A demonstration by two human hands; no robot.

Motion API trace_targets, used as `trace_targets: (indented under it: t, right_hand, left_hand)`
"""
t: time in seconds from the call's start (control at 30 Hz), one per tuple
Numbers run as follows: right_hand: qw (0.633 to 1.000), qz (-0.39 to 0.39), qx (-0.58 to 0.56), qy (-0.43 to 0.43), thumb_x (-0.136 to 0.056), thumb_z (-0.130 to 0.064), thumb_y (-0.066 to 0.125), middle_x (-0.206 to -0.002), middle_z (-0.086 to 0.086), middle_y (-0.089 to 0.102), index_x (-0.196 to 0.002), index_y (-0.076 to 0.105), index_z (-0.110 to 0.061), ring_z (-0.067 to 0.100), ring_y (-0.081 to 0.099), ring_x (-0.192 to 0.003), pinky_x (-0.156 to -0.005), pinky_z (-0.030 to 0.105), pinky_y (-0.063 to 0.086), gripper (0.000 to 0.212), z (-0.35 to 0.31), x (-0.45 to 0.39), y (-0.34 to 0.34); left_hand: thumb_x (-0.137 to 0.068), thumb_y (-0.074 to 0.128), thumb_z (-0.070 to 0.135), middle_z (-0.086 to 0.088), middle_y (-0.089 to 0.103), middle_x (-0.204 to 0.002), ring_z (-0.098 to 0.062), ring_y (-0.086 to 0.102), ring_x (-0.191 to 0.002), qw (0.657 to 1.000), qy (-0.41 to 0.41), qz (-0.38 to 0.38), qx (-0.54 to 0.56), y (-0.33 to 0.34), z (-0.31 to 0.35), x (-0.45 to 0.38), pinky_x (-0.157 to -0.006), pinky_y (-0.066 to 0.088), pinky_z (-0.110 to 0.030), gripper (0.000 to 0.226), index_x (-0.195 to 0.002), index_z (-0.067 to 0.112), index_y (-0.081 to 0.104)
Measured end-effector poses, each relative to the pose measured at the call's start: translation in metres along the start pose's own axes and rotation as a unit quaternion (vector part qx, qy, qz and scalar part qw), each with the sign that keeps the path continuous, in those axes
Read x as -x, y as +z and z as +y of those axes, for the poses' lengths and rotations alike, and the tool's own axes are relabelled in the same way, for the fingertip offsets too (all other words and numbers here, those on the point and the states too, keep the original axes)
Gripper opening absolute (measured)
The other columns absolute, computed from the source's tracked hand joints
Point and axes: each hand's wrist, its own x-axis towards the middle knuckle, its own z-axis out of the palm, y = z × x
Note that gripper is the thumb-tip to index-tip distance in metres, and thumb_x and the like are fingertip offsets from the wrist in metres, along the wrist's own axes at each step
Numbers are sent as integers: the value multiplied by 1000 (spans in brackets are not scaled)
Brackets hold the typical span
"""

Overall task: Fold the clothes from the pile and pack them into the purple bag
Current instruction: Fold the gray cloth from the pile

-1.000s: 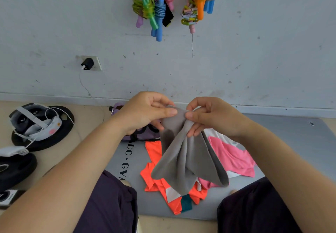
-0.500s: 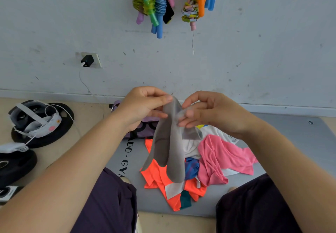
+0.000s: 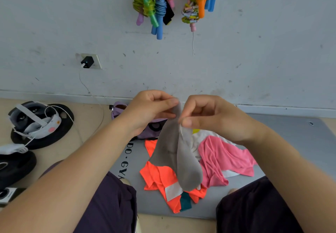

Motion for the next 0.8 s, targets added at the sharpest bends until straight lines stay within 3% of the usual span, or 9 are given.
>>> trace_targets:
  t: [0.07, 0.2, 0.27, 0.37, 0.5, 0.7, 0.8]
  right_hand:
    - [999, 33, -17, -19, -84, 0, 69, -81, 2, 73, -84, 69, -1, 9, 69, -82, -76, 17, 51, 2, -1, -2, 7]
    - [972, 204, 109, -30, -81, -6, 76, -77, 6, 73, -79, 73, -7, 16, 69, -73, -71, 27, 56, 4, 7, -12, 8]
    - [962, 237, 135, -22, -79, -11, 79, -73, 4, 72, -75, 72, -11, 15, 67, -68, -67, 28, 54, 8, 10, -14, 4]
    - [963, 228, 142, -20, -77, -13, 81, -71, 5, 71, -73, 68, -10, 22, 65, -66, -63, 29, 52, 13, 11, -13, 2]
    - [955, 244, 164, -30, -75, -15, 82, -58, -7, 59, -68, 63, -14, 5, 49, -55, -53, 16, 39, 21, 12, -13, 3]
    - [954, 247, 165, -42, -76, -13, 81, -51, -18, 52, -67, 59, -14, 4, 41, -48, -48, 12, 32, 24, 9, -11, -1]
    - [957, 231, 168, -45, -76, -13, 82, -49, -15, 47, -70, 60, -11, 6, 36, -43, -45, 13, 28, 23, 8, -10, -2]
  left_hand:
    - [-87, 68, 6, -7, 73, -74, -16, 70, -67, 1000, 4, -14, 9, 2, 0, 1, -60, 55, -20, 4, -84, 4, 70]
    - [-86, 67, 8, -8, 75, -81, -18, 74, -77, 998, -8, -43, 39, 5, -1, 2, -67, 57, -24, 10, -81, 9, 75]
    - [-80, 68, 15, -10, 76, -85, -19, 74, -82, 996, -17, -65, 56, 6, 0, 3, -69, 58, -25, 10, -82, 10, 77]
    - [-76, 68, 18, -11, 76, -92, -21, 74, -87, 993, -23, -85, 72, 6, 1, 4, -72, 58, -26, 18, -88, 7, 76]
    - [-78, 67, 18, -14, 75, -98, -23, 73, -92, 992, -27, -103, 67, 6, 2, 5, -77, 58, -27, 28, -100, 1, 73]
    - [-76, 68, 16, -11, 76, -91, -18, 73, -85, 993, -16, -100, 55, 5, 3, 6, -74, 58, -25, 21, -92, 5, 75]
    - [-75, 68, 18, -7, 75, -87, -14, 71, -83, 994, -5, -106, 25, 4, 4, 6, -76, 58, -25, 17, -87, 8, 77]
